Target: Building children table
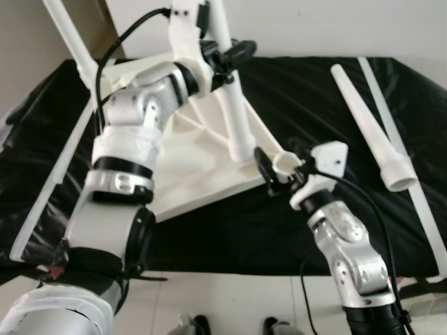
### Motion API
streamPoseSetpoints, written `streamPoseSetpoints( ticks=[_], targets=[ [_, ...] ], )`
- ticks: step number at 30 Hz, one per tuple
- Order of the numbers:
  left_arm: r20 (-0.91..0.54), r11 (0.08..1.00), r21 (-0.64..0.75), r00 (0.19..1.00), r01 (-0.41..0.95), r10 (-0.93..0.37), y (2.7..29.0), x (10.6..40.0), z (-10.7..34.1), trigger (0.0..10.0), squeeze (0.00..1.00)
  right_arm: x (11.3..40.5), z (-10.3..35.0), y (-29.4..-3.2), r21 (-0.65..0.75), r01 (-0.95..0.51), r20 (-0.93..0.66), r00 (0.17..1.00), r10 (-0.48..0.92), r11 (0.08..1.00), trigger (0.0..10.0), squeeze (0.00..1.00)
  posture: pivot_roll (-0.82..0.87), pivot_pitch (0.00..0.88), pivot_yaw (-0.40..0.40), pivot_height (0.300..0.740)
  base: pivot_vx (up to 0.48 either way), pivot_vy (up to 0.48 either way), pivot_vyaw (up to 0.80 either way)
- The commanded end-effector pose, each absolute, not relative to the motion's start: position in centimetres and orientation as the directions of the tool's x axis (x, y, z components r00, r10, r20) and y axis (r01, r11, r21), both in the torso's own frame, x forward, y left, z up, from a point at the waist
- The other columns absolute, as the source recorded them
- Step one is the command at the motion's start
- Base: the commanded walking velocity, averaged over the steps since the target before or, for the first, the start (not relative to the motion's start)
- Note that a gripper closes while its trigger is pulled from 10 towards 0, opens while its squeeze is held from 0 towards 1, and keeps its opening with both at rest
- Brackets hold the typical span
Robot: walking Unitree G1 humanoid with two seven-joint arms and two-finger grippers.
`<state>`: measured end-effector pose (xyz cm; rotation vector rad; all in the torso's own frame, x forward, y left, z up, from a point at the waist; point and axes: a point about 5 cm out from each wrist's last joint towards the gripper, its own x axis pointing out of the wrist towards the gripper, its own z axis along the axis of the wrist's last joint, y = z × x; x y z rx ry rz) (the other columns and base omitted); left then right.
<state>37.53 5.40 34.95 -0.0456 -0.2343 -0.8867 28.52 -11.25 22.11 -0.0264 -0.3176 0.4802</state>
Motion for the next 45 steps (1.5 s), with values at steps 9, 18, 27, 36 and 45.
streamPoseSetpoints(
  ticks=[9, 18, 27, 36, 45],
  targets=[
    [0.263, 0.604, 0.208, 0.550, 0.770, -0.792, 2.8, 35.4, 36.1, 10.0, 0.00, 29.8, 22.9, -10.7, -0.168, -0.490, 0.226, 0.826, 0.517, 0.855, 10.0, 0.00, -0.13, 0.125, 0.030, 0.740, 0.000, 0.000, 0.00],
    [0.302, 0.555, 0.243, 0.482, 0.796, -0.823, 0.4, 33.3, 36.9, 10.0, 0.00, 32.4, 24.5, -9.9, -0.315, -0.462, 0.156, 0.837, 0.525, 0.829, 10.0, 0.00, -0.12, 0.109, 0.028, 0.740, 0.000, 0.000, 0.00],
    [0.300, 0.542, 0.253, 0.468, 0.801, -0.831, -0.3, 32.8, 36.7, 10.0, 0.00, 33.1, 25.7, -8.7, -0.349, -0.466, 0.177, 0.819, 0.546, 0.813, 10.0, 0.00, -0.11, 0.102, 0.028, 0.740, 0.000, 0.000, 0.00],
    [0.288, 0.547, 0.252, 0.478, 0.798, -0.830, -0.2, 32.9, 36.3, 10.0, 0.00, 33.1, 25.9, -8.8, -0.352, -0.454, 0.189, 0.822, 0.538, 0.818, 5.4, 0.00, -0.12, 0.102, 0.032, 0.740, 0.000, 0.000, 0.00],
    [0.285, 0.547, 0.256, 0.478, 0.797, -0.831, -0.3, 32.8, 36.2, 10.0, 0.00, 33.0, 25.1, -9.8, -0.292, -0.420, 0.177, 0.859, 0.480, 0.860, 0.0, 0.00, -0.12, 0.106, 0.040, 0.740, 0.000, 0.000, 0.00]
  ],
)
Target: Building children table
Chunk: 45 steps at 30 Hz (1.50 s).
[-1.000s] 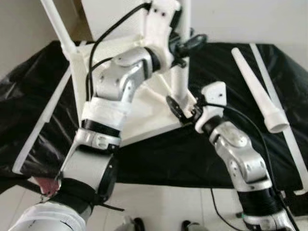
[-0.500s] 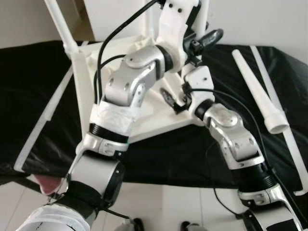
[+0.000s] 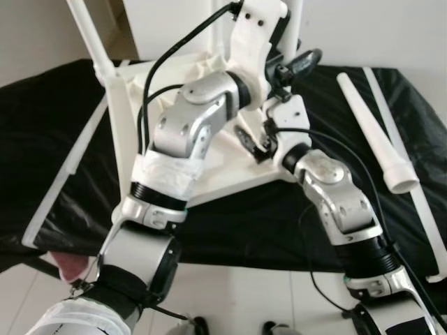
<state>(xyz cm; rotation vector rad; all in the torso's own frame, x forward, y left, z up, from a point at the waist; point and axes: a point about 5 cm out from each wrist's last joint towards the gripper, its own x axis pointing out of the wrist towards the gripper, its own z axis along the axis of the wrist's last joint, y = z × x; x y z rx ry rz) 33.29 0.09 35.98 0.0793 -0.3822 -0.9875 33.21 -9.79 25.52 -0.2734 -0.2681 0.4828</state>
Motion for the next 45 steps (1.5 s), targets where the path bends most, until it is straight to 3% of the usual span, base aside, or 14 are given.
streamPoseSetpoints(
  ticks=[1, 9, 11, 12, 18, 29, 32, 33, 35, 36, 37, 38, 39, 45],
  targets=[
    [0.285, 0.547, 0.256, 0.478, 0.797, -0.831, -0.3, 32.8, 36.2, 10.0, 0.00, 33.0, 25.1, -9.8, -0.292, -0.420, 0.177, 0.859, 0.480, 0.860, 0.0, 0.00, -0.12, 0.106, 0.040, 0.740, 0.000, 0.000, 0.00],
    [0.284, 0.537, 0.261, 0.467, 0.803, -0.837, -0.4, 32.6, 36.3, 10.0, 0.00, 33.2, 24.6, -10.1, -0.219, -0.373, 0.165, 0.896, 0.411, 0.902, 0.0, 0.00, -0.12, 0.117, 0.049, 0.740, 0.000, 0.000, 0.00],
    [0.288, 0.531, 0.250, 0.462, 0.809, -0.839, -0.4, 32.6, 36.3, 10.0, 0.38, 33.3, 24.4, -10.4, -0.195, -0.336, 0.158, 0.916, 0.368, 0.922, 0.0, 0.00, -0.12, 0.123, 0.051, 0.740, 0.000, 0.000, 0.00],
    [0.291, 0.528, 0.240, 0.459, 0.814, -0.839, -0.4, 32.6, 36.3, 10.0, 1.00, 33.4, 24.3, -10.4, -0.187, -0.328, 0.157, 0.921, 0.358, 0.926, 0.0, 0.00, -0.12, 0.123, 0.051, 0.740, 0.000, 0.000, 0.00],
    [0.307, 0.489, 0.227, 0.415, 0.842, -0.857, -0.5, 31.9, 36.5, 10.0, 1.00, 33.5, 24.1, -10.9, -0.120, -0.270, 0.149, 0.947, 0.286, 0.955, 10.0, 0.00, -0.12, 0.127, 0.054, 0.740, 0.000, 0.000, 0.00],
    [0.300, 0.488, 0.241, 0.414, 0.839, -0.860, -0.6, 31.9, 36.3, 10.0, 1.00, 33.5, 23.9, -10.9, -0.105, -0.257, 0.142, 0.952, 0.270, 0.961, 10.0, 0.00, -0.13, 0.129, 0.052, 0.740, 0.000, 0.000, 0.00],
    [0.298, 0.489, 0.243, 0.415, 0.838, -0.860, -0.6, 31.9, 36.3, 10.0, 1.00, 33.5, 23.9, -10.9, -0.106, -0.260, 0.143, 0.951, 0.273, 0.960, 6.8, 0.00, -0.12, 0.129, 0.052, 0.740, 0.000, 0.000, 0.00],
    [0.294, 0.495, 0.246, 0.422, 0.833, -0.858, -0.5, 31.9, 36.2, 10.0, 1.00, 33.4, 23.9, -10.9, -0.104, -0.261, 0.143, 0.951, 0.274, 0.960, 0.0, 0.00, -0.12, 0.130, 0.053, 0.740, 0.000, 0.000, 0.00],
    [0.292, 0.498, 0.247, 0.426, 0.831, -0.856, -0.5, 32.0, 36.2, 10.0, 0.85, 33.4, 23.9, -10.8, -0.102, -0.261, 0.144, 0.951, 0.274, 0.960, 0.0, 0.00, -0.12, 0.130, 0.054, 0.740, 0.000, 0.000, 0.00],
    [0.289, 0.500, 0.249, 0.429, 0.830, -0.856, -0.5, 32.0, 36.2, 10.0, 0.21, 33.4, 23.9, -10.8, -0.099, -0.259, 0.141, 0.952, 0.271, 0.961, 0.0, 0.00, -0.12, 0.130, 0.054, 0.740, 0.000, 0.000, 0.00],
    [0.287, 0.499, 0.250, 0.429, 0.830, -0.857, -0.5, 31.9, 36.2, 10.0, 0.00, 33.4, 23.9, -10.8, -0.098, -0.253, 0.138, 0.954, 0.265, 0.962, 3.5, 0.00, -0.12, 0.129, 0.053, 0.740, 0.000, 0.000, 0.00],
    [0.287, 0.499, 0.250, 0.429, 0.830, -0.857, -0.5, 31.9, 36.2, 10.0, 0.00, 33.4, 23.9, -10.8, -0.098, -0.253, 0.138, 0.954, 0.265, 0.962, 3.5, 0.00, -0.12, 0.129, 0.053, 0.740, 0.000, 0.000, 0.00],
    [0.285, 0.497, 0.254, 0.427, 0.829, -0.858, -0.5, 31.9, 36.1, 10.0, 0.00, 33.4, 23.8, -10.9, -0.097, -0.248, 0.135, 0.956, 0.259, 0.964, 10.0, 0.00, -0.12, 0.127, 0.053, 0.740, 0.000, 0.000, 0.00],
    [0.279, 0.483, 0.255, 0.414, 0.838, -0.866, -0.4, 32.0, 35.9, 10.0, 0.00, 33.4, 23.8, -10.9, -0.087, -0.234, 0.131, 0.961, 0.244, 0.968, 10.0, 0.00, -0.12, 0.120, 0.055, 0.740, 0.000, 0.000, 0.00]
  ],
)
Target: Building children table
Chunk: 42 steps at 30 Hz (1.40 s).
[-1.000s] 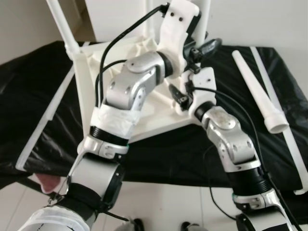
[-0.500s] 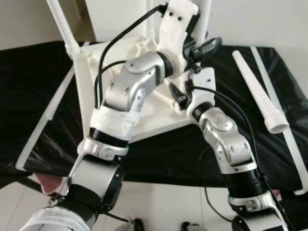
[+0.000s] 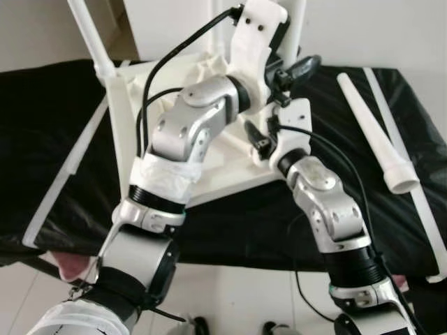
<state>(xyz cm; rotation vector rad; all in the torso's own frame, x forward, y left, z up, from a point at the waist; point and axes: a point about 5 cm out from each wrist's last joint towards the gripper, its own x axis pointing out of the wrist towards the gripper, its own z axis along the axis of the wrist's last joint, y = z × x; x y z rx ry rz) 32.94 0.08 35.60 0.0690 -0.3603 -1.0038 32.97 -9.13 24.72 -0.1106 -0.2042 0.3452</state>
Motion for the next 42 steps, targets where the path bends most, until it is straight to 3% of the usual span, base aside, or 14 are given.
streamPoseSetpoints(
  ticks=[1, 8, 11, 14, 15, 19, 20, 22, 23, 25, 26, 40, 41, 42],
  targets=[
    [0.278, 0.478, 0.246, 0.411, 0.843, -0.868, -0.3, 32.1, 35.8, 10.0, 1.00, 33.4, 23.7, -10.9, -0.086, -0.233, 0.130, 0.961, 0.243, 0.969, 10.0, 0.00, -0.12, 0.120, 0.055, 0.740, 0.000, 0.000, 0.00],
    [0.275, 0.466, 0.246, 0.400, 0.850, -0.874, 0.8, 32.8, 35.3, 10.0, 1.00, 33.4, 23.6, -10.8, -0.081, -0.230, 0.128, 0.963, 0.239, 0.970, 10.0, 0.00, -0.12, 0.111, 0.055, 0.740, 0.000, 0.000, 0.00],
    [0.261, 0.482, 0.264, 0.419, 0.835, -0.870, 1.2, 33.3, 35.1, 10.0, 0.00, 33.4, 23.6, -10.7, -0.081, -0.232, 0.128, 0.962, 0.241, 0.969, 10.0, 0.00, -0.12, 0.109, 0.054, 0.740, 0.000, 0.000, 0.00],
    [0.260, 0.481, 0.264, 0.419, 0.836, -0.870, 1.3, 33.3, 35.1, 10.0, 0.00, 33.4, 23.6, -10.7, -0.081, -0.232, 0.127, 0.962, 0.241, 0.969, 10.0, 0.00, -0.12, 0.108, 0.054, 0.740, 0.000, 0.000, 0.00],
    [0.265, 0.474, 0.252, 0.410, 0.844, -0.873, 1.3, 33.2, 35.2, 10.0, 1.00, 33.4, 23.6, -10.7, -0.081, -0.232, 0.127, 0.962, 0.241, 0.969, 10.0, 0.00, -0.12, 0.108, 0.055, 0.740, 0.000, 0.000, 0.00],
    [0.257, 0.462, 0.267, 0.400, 0.846, -0.880, 1.4, 33.2, 35.1, 10.0, 0.96, 33.3, 23.6, -10.6, -0.081, -0.232, 0.128, 0.962, 0.241, 0.969, 10.0, 0.00, -0.12, 0.109, 0.057, 0.740, 0.000, 0.000, 0.00],
    [0.253, 0.464, 0.273, 0.402, 0.843, -0.880, 1.5, 33.3, 35.1, 10.0, 0.00, 33.3, 23.6, -10.6, -0.080, -0.232, 0.128, 0.962, 0.241, 0.969, 10.0, 0.00, -0.12, 0.110, 0.058, 0.740, 0.000, 0.000, 0.00],
    [0.252, 0.465, 0.275, 0.404, 0.841, -0.879, 1.5, 33.3, 35.1, 10.0, 0.00, 33.3, 23.6, -10.6, -0.079, -0.233, 0.127, 0.962, 0.242, 0.969, 10.0, 0.00, -0.12, 0.111, 0.058, 0.740, 0.000, 0.000, 0.00],
    [0.251, 0.464, 0.266, 0.404, 0.845, -0.880, 1.7, 33.4, 35.1, 10.0, 1.00, 33.3, 23.6, -10.5, -0.079, -0.233, 0.128, 0.962, 0.242, 0.969, 10.0, 0.00, -0.12, 0.114, 0.062, 0.740, 0.000, 0.000, 0.00],
    [0.246, 0.467, 0.261, 0.410, 0.845, -0.879, 1.9, 33.7, 35.0, 10.0, 1.00, 33.3, 23.6, -10.6, -0.078, -0.228, 0.129, 0.963, 0.237, 0.970, 10.0, 0.00, -0.12, 0.115, 0.064, 0.740, 0.000, 0.000, 0.00],
    [0.242, 0.470, 0.263, 0.414, 0.842, -0.877, 2.0, 33.8, 34.9, 10.0, 0.00, 33.3, 23.5, -10.7, -0.076, -0.225, 0.129, 0.964, 0.234, 0.971, 10.0, 0.00, -0.12, 0.115, 0.064, 0.740, 0.000, 0.000, 0.00],
    [0.218, 0.543, 0.249, 0.500, 0.802, -0.838, 2.0, 34.4, 33.5, 10.0, 0.00, 33.3, 22.7, -10.6, -0.026, -0.170, 0.124, 0.977, 0.172, 0.985, 10.0, 0.00, -0.11, 0.136, 0.073, 0.740, 0.000, 0.000, 0.00],
    [0.216, 0.538, 0.241, 0.496, 0.808, -0.841, 1.8, 34.3, 33.4, 10.0, 0.77, 33.3, 22.7, -10.5, -0.020, -0.163, 0.125, 0.979, 0.164, 0.986, 10.0, 0.00, -0.11, 0.138, 0.072, 0.740, 0.000, 0.000, 0.00],
    [0.216, 0.533, 0.236, 0.491, 0.812, -0.844, 1.7, 34.3, 33.3, 10.0, 1.00, 33.3, 22.7, -10.4, -0.013, -0.154, 0.125, 0.980, 0.155, 0.988, 10.0, 0.00, -0.11, 0.140, 0.071, 0.740, 0.000, 0.000, 0.00]
  ],
)
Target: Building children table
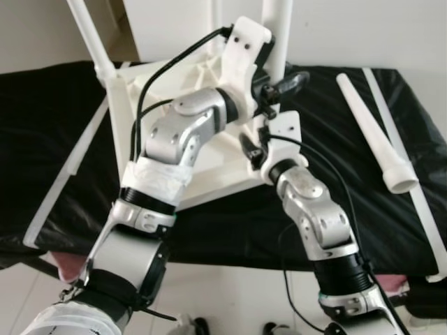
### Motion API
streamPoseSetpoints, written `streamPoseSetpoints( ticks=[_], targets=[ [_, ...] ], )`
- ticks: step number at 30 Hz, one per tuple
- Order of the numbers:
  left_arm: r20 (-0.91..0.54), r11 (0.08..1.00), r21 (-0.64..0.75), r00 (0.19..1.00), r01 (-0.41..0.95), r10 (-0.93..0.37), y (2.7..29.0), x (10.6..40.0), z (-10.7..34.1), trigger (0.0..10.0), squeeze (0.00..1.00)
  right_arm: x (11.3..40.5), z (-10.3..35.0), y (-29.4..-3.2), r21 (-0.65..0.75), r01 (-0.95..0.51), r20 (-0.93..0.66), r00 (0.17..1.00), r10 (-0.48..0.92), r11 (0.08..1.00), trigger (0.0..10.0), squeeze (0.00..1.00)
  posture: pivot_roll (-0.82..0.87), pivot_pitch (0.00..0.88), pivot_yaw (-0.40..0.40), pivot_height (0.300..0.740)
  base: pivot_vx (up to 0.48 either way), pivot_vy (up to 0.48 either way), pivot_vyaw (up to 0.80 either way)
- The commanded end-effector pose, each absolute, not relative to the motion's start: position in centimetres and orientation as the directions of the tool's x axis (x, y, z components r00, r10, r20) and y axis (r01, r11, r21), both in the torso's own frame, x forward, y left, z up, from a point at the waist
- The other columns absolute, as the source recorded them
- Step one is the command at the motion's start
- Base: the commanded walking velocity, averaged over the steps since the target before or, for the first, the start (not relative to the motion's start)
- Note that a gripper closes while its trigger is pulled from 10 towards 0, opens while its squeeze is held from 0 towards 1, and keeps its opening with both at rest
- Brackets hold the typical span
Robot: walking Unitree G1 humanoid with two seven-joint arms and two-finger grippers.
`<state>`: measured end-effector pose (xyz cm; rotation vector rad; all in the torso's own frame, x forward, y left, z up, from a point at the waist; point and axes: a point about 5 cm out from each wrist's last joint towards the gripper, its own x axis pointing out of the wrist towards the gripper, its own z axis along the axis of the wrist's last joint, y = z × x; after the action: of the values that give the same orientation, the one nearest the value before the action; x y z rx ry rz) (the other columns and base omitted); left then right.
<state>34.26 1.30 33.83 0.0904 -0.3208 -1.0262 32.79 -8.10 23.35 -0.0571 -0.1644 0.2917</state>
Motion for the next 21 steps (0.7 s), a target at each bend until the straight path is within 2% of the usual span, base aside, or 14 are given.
streamPoseSetpoints(
  ticks=[1, 21],
  targets=[
    [0.216, 0.529, 0.232, 0.488, 0.816, -0.846, 1.62, 34.25, 33.27, 10.0, 1.00, 33.30, 22.64, -10.33, -0.006, -0.147, 0.125, 0.981, 0.146, 0.989, 10.0, 0.00, -0.11, 0.140, 0.071, 0.740, 0.000, 0.000, 0.00],
    [0.212, 0.499, 0.234, 0.458, 0.834, -0.864, 1.36, 34.06, 33.12, 10.0, 1.00, 33.53, 22.83, -10.28, -0.002, -0.133, 0.139, 0.982, 0.132, 0.991, 10.0, 0.00, -0.11, 0.125, 0.068, 0.740, 0.000, 0.000, 0.00]
  ],
)
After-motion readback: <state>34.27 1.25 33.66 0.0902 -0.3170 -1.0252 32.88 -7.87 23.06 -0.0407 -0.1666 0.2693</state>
